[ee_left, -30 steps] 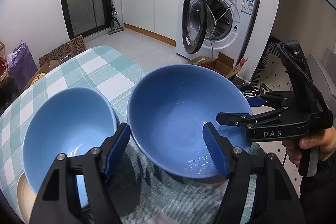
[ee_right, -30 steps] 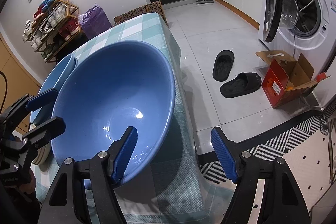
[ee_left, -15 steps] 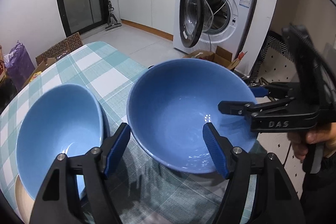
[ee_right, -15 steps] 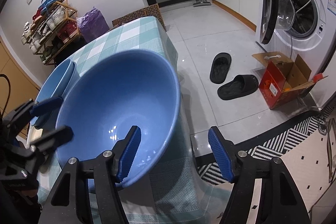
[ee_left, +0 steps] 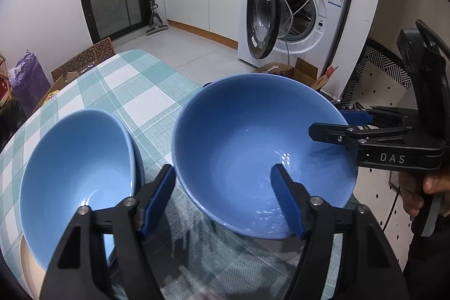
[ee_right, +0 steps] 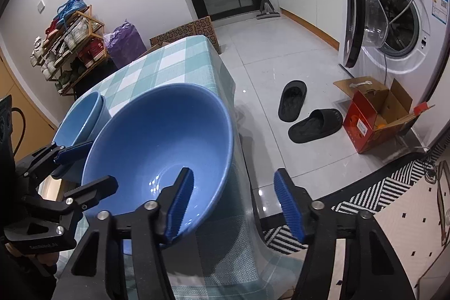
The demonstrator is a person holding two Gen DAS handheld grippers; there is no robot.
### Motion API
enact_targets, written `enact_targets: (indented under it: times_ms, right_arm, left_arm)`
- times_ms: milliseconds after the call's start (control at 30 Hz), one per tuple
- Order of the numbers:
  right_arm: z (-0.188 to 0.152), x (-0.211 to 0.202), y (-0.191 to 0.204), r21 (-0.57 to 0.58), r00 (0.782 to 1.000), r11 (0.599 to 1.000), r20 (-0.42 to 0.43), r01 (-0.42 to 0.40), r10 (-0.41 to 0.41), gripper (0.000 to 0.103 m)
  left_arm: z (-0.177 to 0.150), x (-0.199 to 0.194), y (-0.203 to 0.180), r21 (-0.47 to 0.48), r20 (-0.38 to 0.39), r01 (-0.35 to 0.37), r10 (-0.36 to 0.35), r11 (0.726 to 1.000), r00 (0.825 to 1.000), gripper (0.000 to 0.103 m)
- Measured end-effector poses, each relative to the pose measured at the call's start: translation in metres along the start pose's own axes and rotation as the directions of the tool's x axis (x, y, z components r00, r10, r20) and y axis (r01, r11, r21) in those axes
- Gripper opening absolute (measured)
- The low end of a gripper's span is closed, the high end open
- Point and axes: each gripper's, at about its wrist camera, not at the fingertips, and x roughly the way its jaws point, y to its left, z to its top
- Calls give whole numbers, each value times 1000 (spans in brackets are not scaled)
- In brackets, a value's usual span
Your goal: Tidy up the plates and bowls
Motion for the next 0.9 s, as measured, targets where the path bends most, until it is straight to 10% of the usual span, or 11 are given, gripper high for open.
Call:
enact_targets:
  times_ms: [133,900]
  right_arm:
    - [0,-2,1,-8,1000,1000,5,-8,8,48]
    - [-1,-9,1,-22,999,1000,35,-5,6,30]
  left_arm:
    - [2,0,1,-6,-2,22,-22,1000,1000,45]
    - [4,9,-1,-31,-26,37,-38,999,999,35]
